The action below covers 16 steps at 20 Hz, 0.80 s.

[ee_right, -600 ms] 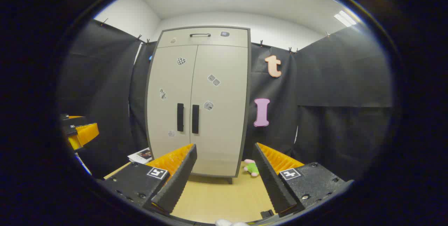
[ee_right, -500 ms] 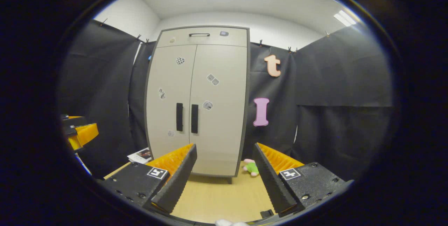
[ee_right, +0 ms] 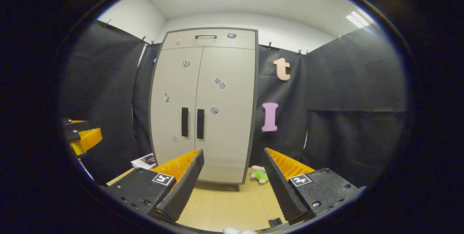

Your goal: Open the right door of the double-door shoe cabinet with the right hand, and open the left door with the left hand.

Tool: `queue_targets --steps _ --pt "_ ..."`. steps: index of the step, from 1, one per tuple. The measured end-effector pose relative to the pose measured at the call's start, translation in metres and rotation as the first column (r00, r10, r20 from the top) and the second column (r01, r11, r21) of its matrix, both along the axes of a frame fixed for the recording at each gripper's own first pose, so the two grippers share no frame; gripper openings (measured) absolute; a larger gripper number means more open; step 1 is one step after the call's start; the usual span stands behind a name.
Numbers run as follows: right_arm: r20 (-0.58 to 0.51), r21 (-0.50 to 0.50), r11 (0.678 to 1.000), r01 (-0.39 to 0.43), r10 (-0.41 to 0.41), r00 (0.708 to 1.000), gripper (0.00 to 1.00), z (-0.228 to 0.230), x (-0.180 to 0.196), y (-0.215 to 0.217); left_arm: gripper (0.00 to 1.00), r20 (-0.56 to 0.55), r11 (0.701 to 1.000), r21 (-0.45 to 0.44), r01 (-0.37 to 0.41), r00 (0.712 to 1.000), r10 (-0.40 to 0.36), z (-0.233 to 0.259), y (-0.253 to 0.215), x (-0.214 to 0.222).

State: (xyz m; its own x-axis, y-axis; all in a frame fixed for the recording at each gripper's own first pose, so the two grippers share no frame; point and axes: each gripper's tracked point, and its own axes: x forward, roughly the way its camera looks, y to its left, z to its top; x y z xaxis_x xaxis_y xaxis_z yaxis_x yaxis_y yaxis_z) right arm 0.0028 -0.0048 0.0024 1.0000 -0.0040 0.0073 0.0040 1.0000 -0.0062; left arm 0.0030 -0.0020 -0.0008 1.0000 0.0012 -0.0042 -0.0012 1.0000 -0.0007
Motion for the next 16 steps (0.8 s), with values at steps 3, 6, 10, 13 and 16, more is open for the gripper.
queue_targets --steps 3,6,10,13,16 --pt "0.004 0.001 1.0 0.004 -0.004 1.0 1.0 0.001 0.002 -0.002 0.95 -0.005 1.0 -0.001 -0.002 1.0 0.002 -0.001 0.001 0.001" --pt "0.001 -0.006 1.0 0.008 -0.008 1.0 1.0 0.0 0.008 -0.003 0.95 -0.002 1.0 0.002 -0.009 1.0 0.009 -0.001 0.003 0.002" --pt "0.013 -0.019 1.0 0.02 -0.02 1.0 1.0 0.006 0.024 -0.007 0.95 -0.008 1.0 -0.003 -0.021 1.0 0.021 -0.002 0.006 0.003" --pt "0.015 -0.021 1.0 0.021 -0.021 1.0 1.0 0.006 0.046 -0.006 0.95 -0.008 0.999 -0.003 -0.034 0.999 0.034 -0.003 0.008 0.006" --pt "0.018 -0.029 1.0 0.011 -0.01 1.0 1.0 0.008 0.077 0.004 0.95 -0.021 0.998 0.0 -0.059 0.998 0.059 -0.007 0.013 0.005"
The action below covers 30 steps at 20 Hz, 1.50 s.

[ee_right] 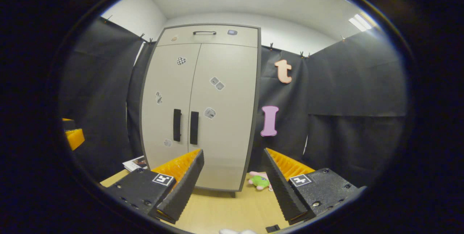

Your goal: Open the right door of the double-door shoe cabinet with the right hand, and open the left door with the left hand.

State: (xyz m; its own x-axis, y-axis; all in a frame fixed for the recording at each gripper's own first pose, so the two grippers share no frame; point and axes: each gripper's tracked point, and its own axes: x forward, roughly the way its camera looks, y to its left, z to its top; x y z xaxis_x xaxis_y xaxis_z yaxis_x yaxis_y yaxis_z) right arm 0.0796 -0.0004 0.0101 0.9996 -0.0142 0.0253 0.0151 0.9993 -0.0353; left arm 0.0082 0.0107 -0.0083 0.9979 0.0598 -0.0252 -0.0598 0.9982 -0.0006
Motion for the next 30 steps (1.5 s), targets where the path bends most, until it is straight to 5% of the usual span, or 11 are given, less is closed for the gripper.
queue_targets --steps 14,24,30 --pt "-0.03 0.047 0.995 -0.085 0.086 0.996 0.97 0.002 0.184 0.117 0.95 -0.036 0.986 0.004 -0.168 0.985 0.168 -0.01 0.032 -0.007" --pt "-0.096 0.043 0.998 -0.041 0.045 0.994 0.79 -0.015 0.275 0.132 0.95 -0.058 0.968 -0.009 -0.249 0.967 0.248 -0.012 0.042 -0.006" --pt "-0.1 0.06 0.998 -0.032 0.038 0.994 0.53 -0.017 0.284 0.137 0.95 -0.054 0.963 -0.012 -0.268 0.962 0.267 -0.011 0.045 -0.005"
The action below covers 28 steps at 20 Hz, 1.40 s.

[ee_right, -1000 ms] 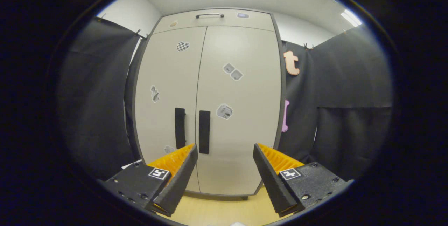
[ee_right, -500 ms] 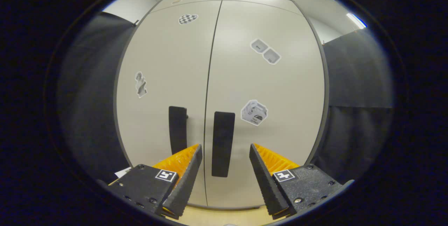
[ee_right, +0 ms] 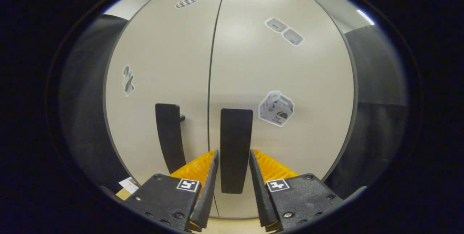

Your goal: Open the right door of the double-door shoe cabinet with the right hand, and open the left door with the left hand.

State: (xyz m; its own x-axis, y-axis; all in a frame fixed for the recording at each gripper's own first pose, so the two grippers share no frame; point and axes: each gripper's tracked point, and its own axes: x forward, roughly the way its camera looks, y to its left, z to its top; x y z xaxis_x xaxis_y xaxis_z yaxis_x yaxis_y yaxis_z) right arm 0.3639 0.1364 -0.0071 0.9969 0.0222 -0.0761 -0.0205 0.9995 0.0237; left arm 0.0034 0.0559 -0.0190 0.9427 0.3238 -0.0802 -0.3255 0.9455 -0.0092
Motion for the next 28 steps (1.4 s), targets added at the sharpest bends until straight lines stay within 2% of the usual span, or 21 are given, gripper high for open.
queue_targets --steps 1,3,9,14,20,28 --pt "0.003 0.002 1.0 0.008 -0.008 1.0 0.46 0.001 0.001 0.0 0.95 0.0 1.0 0.002 -0.001 1.0 0.001 0.0 0.001 0.001" --pt "-0.006 0.013 1.0 0.011 -0.011 1.0 0.39 0.0 0.0 0.0 0.95 0.002 1.0 0.005 0.0 1.0 0.0 0.001 0.0 0.0" --pt "-0.036 0.044 0.999 -0.016 0.018 0.999 0.31 -0.002 -0.006 0.0 0.95 0.018 1.0 0.01 -0.008 1.0 0.008 0.009 0.002 -0.011" --pt "-0.031 0.044 0.998 -0.054 0.055 0.998 0.27 -0.004 -0.033 -0.006 0.95 0.021 1.0 0.017 0.01 1.0 -0.01 0.01 0.001 -0.033" --pt "-0.028 0.036 0.997 -0.064 0.065 0.998 0.23 -0.007 -0.077 -0.028 0.95 0.028 0.998 0.018 0.066 0.997 -0.067 0.012 -0.011 -0.052" --pt "-0.024 0.039 0.999 -0.028 0.029 0.999 0.19 -0.01 -0.125 -0.061 0.95 0.038 0.992 0.018 0.127 0.991 -0.128 0.013 -0.015 -0.074"
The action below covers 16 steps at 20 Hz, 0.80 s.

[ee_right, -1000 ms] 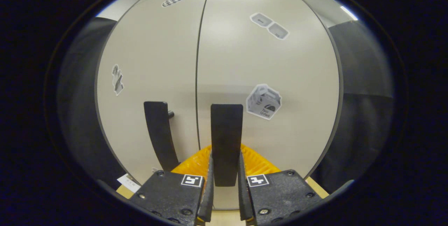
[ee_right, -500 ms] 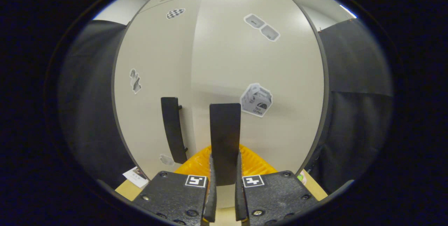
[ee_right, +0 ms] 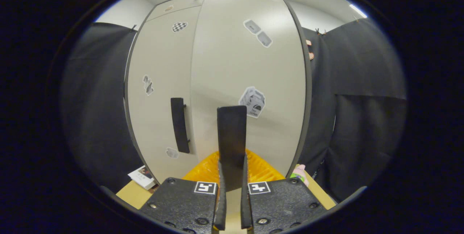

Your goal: Open the right door of the double-door shoe cabinet with the right hand, and open the left door with the left hand.

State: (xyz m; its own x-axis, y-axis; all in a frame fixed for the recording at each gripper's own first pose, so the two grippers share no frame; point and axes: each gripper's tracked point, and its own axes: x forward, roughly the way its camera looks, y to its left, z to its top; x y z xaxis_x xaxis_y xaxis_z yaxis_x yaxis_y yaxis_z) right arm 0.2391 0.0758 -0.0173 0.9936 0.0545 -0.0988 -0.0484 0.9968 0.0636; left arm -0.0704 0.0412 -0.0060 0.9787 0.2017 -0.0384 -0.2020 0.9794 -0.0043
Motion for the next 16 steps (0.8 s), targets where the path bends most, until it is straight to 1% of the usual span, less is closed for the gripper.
queue_targets --steps 4,9,11,13,14,16 --pt "0.006 -0.011 1.0 0.028 -0.028 1.0 0.17 -0.002 -0.028 -0.029 0.95 0.005 1.0 -0.005 0.029 1.0 -0.029 -0.002 -0.005 -0.014" --pt "0.012 -0.029 0.996 0.088 -0.088 0.996 0.12 -0.006 -0.055 -0.076 0.95 0.011 0.996 -0.011 0.084 0.996 -0.083 -0.003 -0.017 -0.019" --pt "0.01 -0.026 0.994 0.106 -0.106 0.994 0.09 -0.007 -0.06 -0.098 0.95 0.018 0.994 -0.017 0.11 0.994 -0.11 -0.002 -0.025 -0.02" --pt "0.015 -0.043 0.992 0.115 -0.114 0.993 0.06 -0.009 -0.064 -0.117 0.95 0.022 0.989 -0.025 0.146 0.989 -0.145 -0.001 -0.037 -0.019" --pt "0.015 -0.056 0.991 0.119 -0.118 0.993 0.04 -0.009 -0.064 -0.127 0.95 0.021 0.987 -0.024 0.158 0.987 -0.157 -0.001 -0.042 -0.019" --pt "0.013 -0.098 0.987 0.128 -0.127 0.992 0.04 -0.01 -0.065 -0.148 0.95 0.024 0.984 -0.022 0.175 0.984 -0.174 -0.002 -0.054 -0.015"
